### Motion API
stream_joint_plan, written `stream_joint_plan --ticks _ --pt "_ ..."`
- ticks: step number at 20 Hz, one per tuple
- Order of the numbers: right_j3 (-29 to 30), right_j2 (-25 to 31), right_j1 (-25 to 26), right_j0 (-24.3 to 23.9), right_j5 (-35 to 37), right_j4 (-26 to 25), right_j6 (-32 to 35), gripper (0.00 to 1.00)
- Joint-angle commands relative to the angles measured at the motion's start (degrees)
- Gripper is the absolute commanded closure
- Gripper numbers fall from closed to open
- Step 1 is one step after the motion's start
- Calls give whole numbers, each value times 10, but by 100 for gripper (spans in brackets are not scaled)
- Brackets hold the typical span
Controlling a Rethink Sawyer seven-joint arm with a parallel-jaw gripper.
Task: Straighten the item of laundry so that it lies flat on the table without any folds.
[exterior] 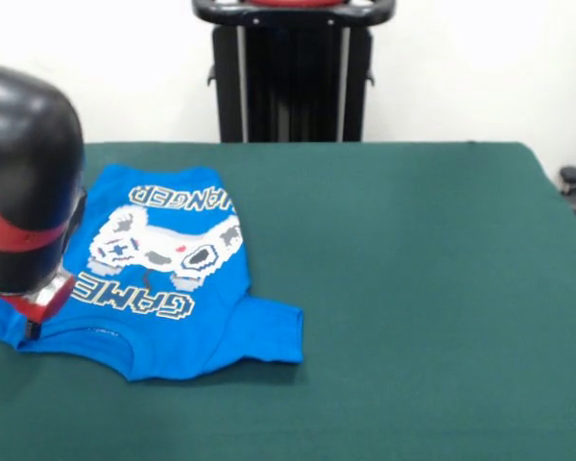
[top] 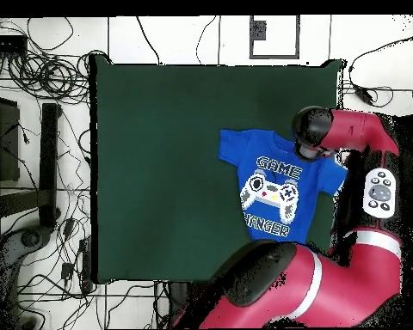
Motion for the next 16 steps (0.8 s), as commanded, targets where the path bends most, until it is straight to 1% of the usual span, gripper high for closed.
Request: stream_joint_plan --ticks 1,9,16 --pt "206 4 -86 24 -148 9 68 0" --pt "259 -19 -107 41 -179 32 109 0" --pt "278 -27 -105 48 -187 54 124 0"
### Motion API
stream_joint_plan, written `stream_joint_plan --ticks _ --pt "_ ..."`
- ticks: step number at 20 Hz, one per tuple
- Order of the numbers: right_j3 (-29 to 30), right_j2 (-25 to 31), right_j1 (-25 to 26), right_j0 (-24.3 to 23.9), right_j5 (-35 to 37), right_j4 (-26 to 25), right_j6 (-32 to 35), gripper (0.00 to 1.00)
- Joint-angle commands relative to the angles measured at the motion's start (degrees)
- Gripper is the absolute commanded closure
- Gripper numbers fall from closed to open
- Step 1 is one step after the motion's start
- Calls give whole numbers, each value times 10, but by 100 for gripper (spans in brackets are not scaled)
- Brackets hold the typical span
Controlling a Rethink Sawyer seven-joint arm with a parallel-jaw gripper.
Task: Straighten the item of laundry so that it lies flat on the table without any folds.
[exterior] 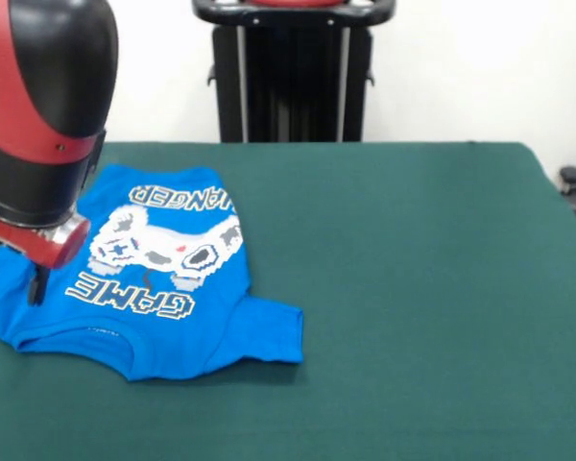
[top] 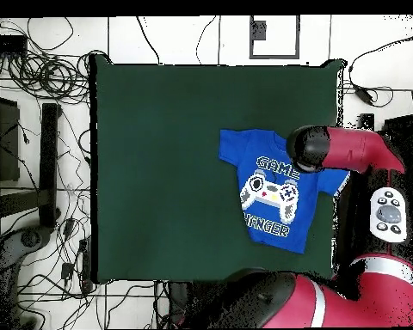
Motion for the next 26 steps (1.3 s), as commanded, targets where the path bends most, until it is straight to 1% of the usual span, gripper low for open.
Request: stream_joint_plan --ticks 1,8,12,16,21,26 --pt "123 11 1 31 -35 38 125 0" --pt "163 -8 6 42 -64 65 167 0" --pt "183 -10 5 40 -85 84 176 0" --pt "198 -24 4 48 -104 102 188 0" --pt "248 -40 -12 60 -137 128 198 0" --pt "292 -54 -28 74 -155 159 203 0"
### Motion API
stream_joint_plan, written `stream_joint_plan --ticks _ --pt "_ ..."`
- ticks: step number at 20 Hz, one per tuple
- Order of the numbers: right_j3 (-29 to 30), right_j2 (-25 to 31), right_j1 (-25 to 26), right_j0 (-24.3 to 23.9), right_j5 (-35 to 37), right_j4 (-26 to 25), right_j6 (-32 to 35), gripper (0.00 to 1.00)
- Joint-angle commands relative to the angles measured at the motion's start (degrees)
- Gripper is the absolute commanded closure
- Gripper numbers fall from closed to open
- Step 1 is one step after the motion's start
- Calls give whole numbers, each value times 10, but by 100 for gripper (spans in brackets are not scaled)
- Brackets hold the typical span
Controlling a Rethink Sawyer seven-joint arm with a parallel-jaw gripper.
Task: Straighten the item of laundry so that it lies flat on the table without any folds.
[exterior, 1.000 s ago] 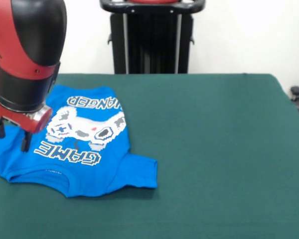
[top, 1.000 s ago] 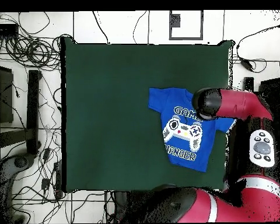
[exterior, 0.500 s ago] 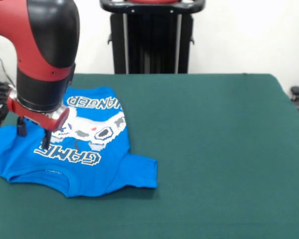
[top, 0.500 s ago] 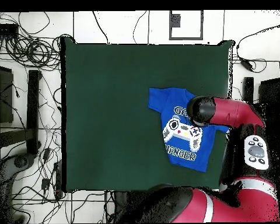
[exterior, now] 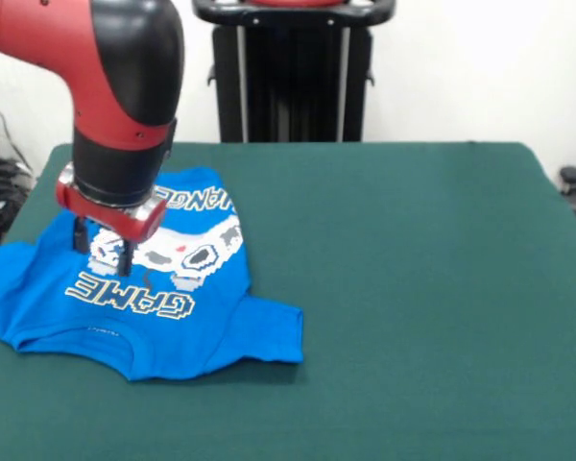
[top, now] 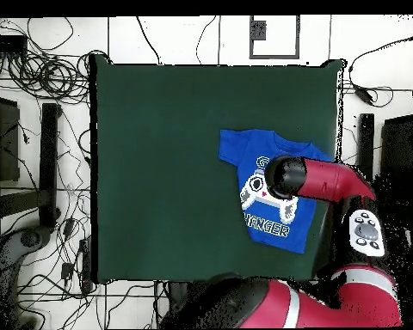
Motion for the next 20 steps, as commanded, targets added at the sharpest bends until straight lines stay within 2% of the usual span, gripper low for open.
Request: stream_joint_plan --ticks 1,13,20 --pt "142 -2 -15 43 -52 61 199 0" --pt "215 -25 -42 75 -85 127 193 0" --pt "233 -30 -30 84 -111 147 191 0"
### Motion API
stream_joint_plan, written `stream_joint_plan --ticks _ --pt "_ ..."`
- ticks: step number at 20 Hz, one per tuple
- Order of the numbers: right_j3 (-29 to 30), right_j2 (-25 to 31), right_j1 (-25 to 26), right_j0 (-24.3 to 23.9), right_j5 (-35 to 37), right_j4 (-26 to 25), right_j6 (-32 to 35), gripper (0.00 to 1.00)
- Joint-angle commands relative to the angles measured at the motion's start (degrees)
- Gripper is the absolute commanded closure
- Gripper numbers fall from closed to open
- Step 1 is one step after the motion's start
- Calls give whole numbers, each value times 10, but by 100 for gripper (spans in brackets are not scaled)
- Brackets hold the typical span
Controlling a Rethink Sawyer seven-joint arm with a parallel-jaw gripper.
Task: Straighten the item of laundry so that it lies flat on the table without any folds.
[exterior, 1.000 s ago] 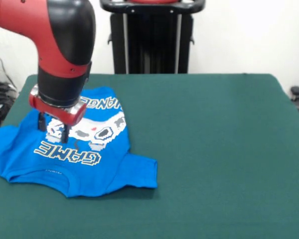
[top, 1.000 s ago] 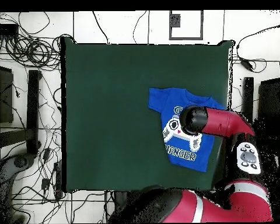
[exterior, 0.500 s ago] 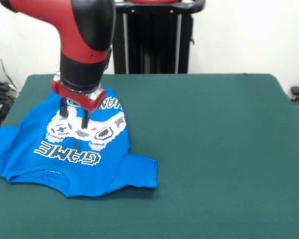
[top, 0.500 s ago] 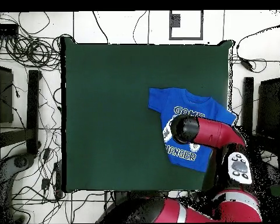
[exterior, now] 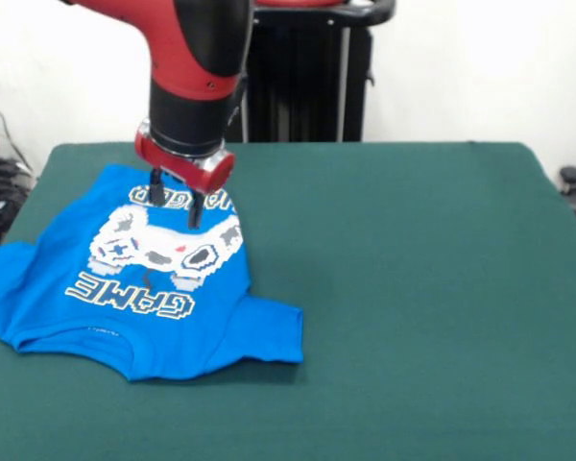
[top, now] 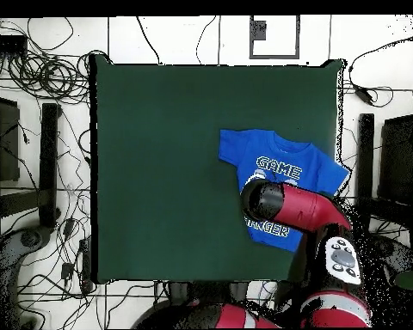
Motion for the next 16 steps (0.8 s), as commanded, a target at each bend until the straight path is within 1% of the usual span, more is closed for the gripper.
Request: stream_joint_plan --ticks 1,8,16 --pt "87 18 24 26 -56 47 162 0" --pt "99 14 45 37 -87 64 160 0" --pt "108 15 47 47 -87 86 147 0"
